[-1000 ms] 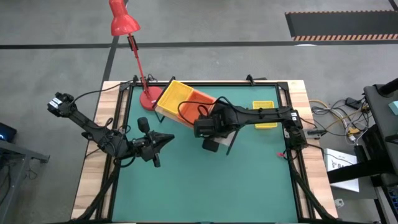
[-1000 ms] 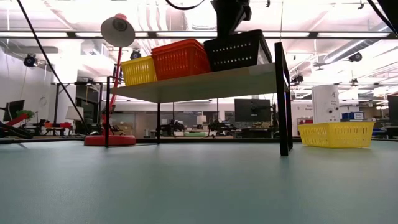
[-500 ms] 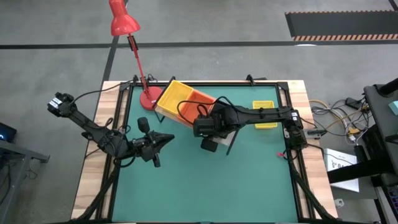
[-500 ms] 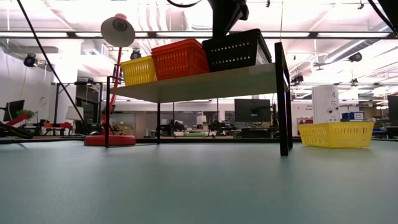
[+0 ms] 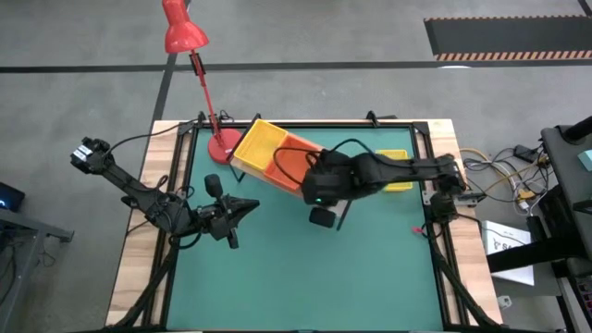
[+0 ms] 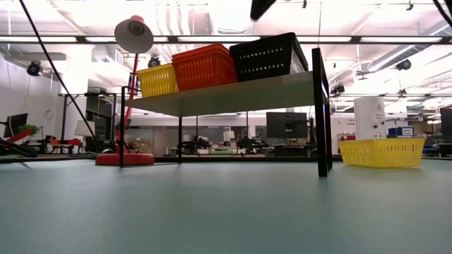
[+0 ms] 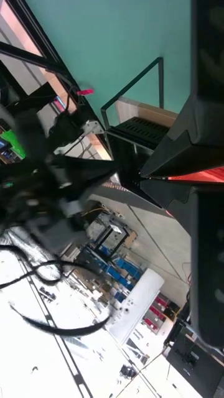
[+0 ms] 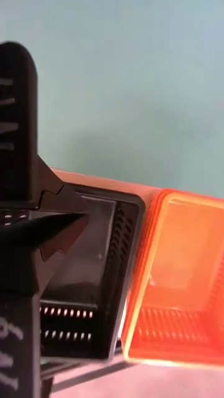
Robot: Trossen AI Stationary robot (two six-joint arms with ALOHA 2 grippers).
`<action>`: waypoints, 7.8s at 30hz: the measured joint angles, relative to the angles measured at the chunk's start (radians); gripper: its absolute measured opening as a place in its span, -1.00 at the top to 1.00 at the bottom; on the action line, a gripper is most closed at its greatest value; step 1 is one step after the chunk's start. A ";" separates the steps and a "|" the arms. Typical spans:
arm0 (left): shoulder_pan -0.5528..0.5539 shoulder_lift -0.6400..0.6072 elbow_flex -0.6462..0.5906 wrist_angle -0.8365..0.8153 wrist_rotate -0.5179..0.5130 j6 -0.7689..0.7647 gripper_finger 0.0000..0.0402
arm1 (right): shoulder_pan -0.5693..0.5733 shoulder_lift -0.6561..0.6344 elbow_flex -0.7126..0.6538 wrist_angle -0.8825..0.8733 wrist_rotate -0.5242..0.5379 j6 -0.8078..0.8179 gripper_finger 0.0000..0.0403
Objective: Stack baskets on shelf by color
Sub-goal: Stack the black bin on top of the other black bins on the shelf, then stack the yellow bin on top of the other yellow bins on the shelf
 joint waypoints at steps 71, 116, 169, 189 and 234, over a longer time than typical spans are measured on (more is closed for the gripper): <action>0.000 0.000 0.000 0.001 0.003 -0.022 0.99 | 0.102 -0.785 -1.450 0.336 0.153 0.174 0.19; 0.000 0.000 -0.001 0.000 0.003 -0.005 0.99 | 0.102 -0.784 -1.707 0.666 0.402 0.408 0.09; -0.001 0.000 -0.002 0.000 0.005 -0.003 0.99 | 0.248 -0.785 -1.486 0.938 -0.146 0.729 0.94; -0.001 0.000 -0.002 0.007 0.086 -0.004 0.99 | 0.464 -0.367 -1.482 1.687 0.008 0.747 0.86; -0.070 0.549 0.180 0.130 0.236 -0.568 0.99 | 0.315 -0.552 -1.488 2.004 -0.073 -0.751 0.94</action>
